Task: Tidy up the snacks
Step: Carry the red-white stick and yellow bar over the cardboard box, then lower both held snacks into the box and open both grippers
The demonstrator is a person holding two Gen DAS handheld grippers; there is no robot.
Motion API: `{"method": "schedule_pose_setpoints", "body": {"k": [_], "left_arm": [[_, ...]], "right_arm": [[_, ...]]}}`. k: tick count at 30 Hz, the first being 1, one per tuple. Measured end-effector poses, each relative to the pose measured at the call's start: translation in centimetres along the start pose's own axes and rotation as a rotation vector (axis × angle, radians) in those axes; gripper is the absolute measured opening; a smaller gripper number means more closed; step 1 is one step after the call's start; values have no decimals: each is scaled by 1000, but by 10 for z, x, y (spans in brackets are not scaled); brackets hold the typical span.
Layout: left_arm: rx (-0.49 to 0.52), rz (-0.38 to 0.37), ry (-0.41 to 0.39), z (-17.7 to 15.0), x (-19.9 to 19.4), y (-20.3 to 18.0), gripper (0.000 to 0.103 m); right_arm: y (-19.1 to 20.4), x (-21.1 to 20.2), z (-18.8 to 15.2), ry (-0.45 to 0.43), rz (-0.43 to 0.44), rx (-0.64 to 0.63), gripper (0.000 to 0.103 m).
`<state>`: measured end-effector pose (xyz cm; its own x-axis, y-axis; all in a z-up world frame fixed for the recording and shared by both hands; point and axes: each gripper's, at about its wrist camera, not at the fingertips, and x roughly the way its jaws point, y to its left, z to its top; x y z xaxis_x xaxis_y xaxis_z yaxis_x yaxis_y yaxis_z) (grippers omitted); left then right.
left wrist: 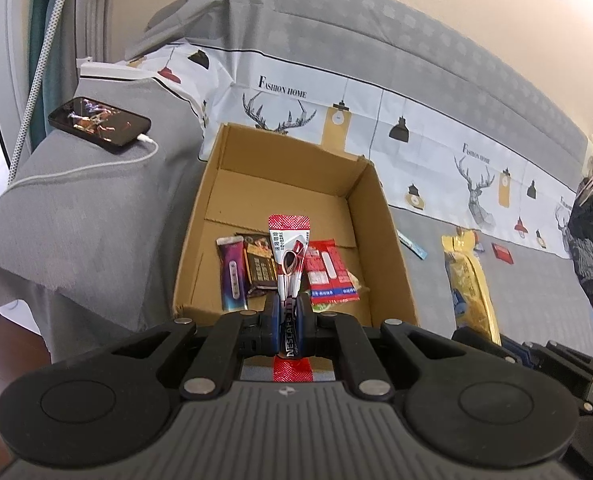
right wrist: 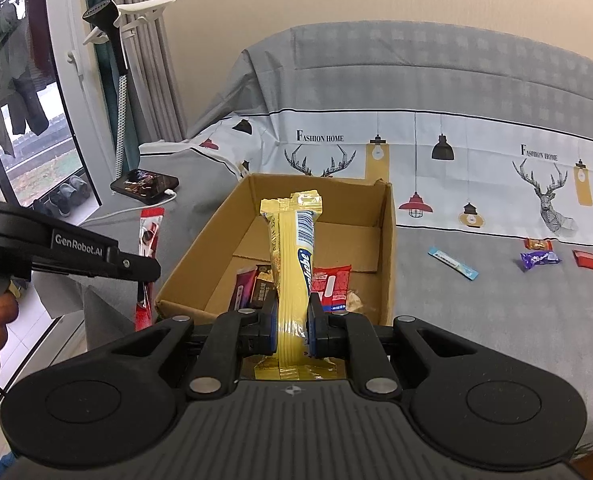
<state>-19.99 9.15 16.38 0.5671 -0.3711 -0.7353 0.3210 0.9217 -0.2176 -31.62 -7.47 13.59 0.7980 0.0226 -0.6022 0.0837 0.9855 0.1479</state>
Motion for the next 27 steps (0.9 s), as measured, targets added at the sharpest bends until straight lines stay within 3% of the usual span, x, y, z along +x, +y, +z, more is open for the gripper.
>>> {"method": "schedule_pose_setpoints", "body": {"k": [13, 27], "left_arm": [[-19, 10, -10, 32, 26, 4, 8], [-3, 52, 65, 53, 89, 10, 8]], "right_arm": [[-1, 33, 16, 18, 22, 7, 14], [-18, 88, 27, 69, 12, 32, 14]]}}
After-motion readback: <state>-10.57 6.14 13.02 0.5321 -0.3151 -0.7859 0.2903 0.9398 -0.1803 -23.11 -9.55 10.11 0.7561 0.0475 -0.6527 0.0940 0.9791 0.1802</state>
